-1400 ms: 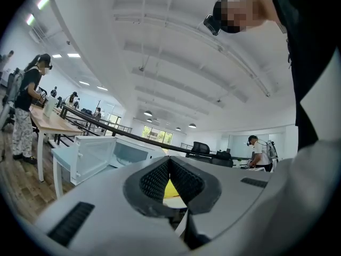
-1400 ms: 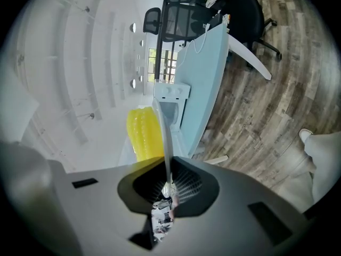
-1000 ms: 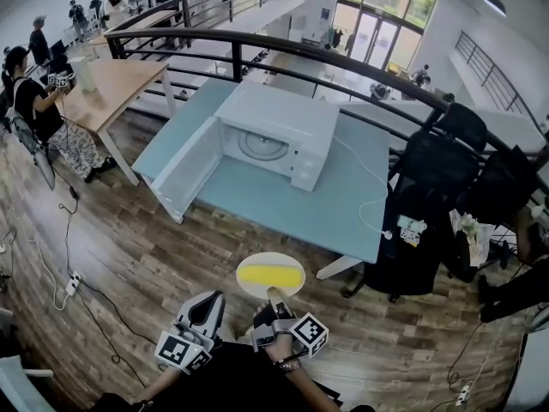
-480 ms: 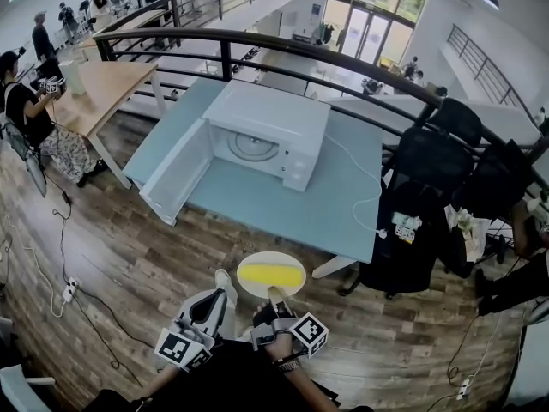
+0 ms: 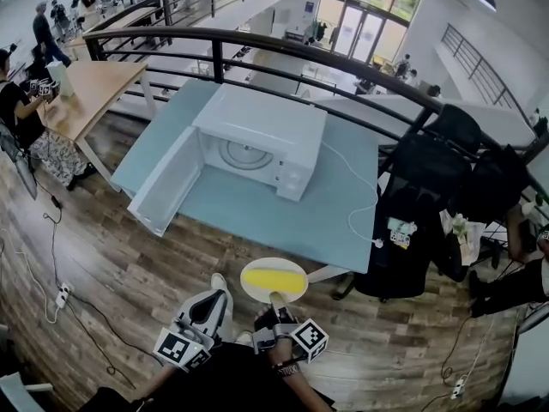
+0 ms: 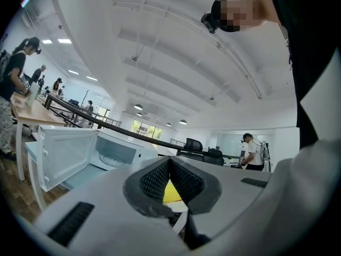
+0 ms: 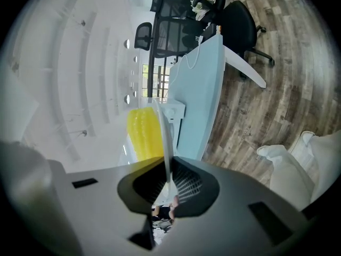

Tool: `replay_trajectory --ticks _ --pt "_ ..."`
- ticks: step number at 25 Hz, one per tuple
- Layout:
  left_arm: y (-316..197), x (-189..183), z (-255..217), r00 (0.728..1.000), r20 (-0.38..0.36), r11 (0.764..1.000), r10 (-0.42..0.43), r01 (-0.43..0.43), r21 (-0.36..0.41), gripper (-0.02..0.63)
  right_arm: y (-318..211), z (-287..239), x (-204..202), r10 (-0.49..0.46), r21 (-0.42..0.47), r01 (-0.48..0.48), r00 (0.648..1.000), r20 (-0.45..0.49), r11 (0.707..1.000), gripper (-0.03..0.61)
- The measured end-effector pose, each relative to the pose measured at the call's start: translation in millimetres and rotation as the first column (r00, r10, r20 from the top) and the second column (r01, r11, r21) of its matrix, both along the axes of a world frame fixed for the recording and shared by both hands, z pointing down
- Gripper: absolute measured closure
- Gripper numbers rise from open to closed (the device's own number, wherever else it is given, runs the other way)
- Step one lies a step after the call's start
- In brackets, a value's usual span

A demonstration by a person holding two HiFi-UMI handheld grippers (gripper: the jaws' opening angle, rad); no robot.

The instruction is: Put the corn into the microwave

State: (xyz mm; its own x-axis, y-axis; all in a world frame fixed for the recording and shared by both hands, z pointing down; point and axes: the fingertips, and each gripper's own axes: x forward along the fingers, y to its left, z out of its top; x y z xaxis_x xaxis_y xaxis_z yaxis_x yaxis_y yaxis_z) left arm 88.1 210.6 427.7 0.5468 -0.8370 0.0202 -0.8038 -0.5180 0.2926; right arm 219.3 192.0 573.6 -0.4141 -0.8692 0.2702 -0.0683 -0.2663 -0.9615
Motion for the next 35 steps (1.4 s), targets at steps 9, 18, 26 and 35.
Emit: replay_trajectory --ticks 9,18,26,35 --pt "-49.4 -11.6 1.9 1.0 -0.006 1.0 0.007 -0.007 -0.009 0.611 -43.0 7.7 -9.1 0.016 -0.012 -0.016 1.0 0.003 1.0 0.554" --pt "-104.5 -26.2 -0.2 0.999 -0.003 0.999 0.033 -0.034 -0.029 0.611 -85.2 9.4 -30.0 0.024 -0.048 -0.024 1.0 0.002 0.999 0.555" --pt "-154.0 -37.9 -0.3 0.997 -0.01 0.996 0.081 -0.081 -0.045 0.611 -125.0 12.1 -48.3 0.05 -0.071 -0.049 0.999 0.003 0.996 0.555" --pt "-216.6 -62.2 -13.0 0.992 -0.047 0.992 0.121 -0.119 0.042 0.611 -172.5 6.9 -74.2 0.078 -0.104 -0.079 0.997 -0.017 0.991 0.555"
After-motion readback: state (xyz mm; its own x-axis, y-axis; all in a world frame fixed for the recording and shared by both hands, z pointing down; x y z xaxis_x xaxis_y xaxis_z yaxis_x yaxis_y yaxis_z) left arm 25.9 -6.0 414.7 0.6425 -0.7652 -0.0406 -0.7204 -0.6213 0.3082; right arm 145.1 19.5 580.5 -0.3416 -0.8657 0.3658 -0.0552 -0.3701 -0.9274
